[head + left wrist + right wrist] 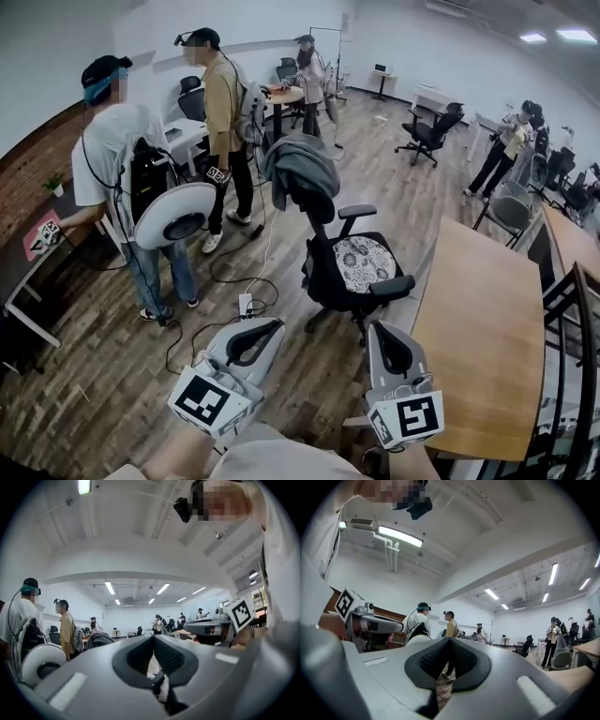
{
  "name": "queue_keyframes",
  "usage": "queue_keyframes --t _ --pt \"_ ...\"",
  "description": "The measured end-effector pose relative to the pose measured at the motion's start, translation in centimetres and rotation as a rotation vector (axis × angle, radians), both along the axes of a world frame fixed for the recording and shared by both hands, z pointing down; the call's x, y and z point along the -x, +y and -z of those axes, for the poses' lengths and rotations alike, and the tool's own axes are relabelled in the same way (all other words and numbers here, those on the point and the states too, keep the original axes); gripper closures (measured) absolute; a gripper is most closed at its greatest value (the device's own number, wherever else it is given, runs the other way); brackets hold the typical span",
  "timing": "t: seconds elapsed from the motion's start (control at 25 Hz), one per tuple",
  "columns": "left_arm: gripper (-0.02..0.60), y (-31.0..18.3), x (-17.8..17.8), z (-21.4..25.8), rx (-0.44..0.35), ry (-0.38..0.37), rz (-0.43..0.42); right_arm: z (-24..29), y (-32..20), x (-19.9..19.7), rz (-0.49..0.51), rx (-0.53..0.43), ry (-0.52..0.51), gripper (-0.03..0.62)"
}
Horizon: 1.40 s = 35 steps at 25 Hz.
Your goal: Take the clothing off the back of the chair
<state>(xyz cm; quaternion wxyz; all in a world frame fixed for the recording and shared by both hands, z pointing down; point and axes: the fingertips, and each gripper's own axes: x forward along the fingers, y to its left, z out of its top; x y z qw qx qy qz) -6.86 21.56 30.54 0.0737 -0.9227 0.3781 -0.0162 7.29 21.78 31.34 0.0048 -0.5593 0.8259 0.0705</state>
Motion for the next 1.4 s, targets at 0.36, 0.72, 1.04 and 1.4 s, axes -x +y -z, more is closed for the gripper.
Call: queue_keyframes --t 0.36,0.72,1.04,1.4 --pt "0.581 -0.7 0.3 -0.5 -0.009 0.011 0.026 0.1 -0.8 -0.3 0.031 -0.011 -0.022 0.594" --pt "0.581 -3.8 0.5 -0.8 -0.003 0.016 0.014 -0.3 -3.3 -0.2 0.013 -0.01 -0.01 0.594" --pt "0.581 -9.4 1.9 -2.0 0.0 0.017 0.016 -1.4 -8.7 1.2 0.013 0.009 0.003 0.594" --pt "0.581 -19.0 3.9 -2.5 0.032 0.022 -0.006 -1.8 -17.9 3.0 -0.016 0.033 0.005 0.594"
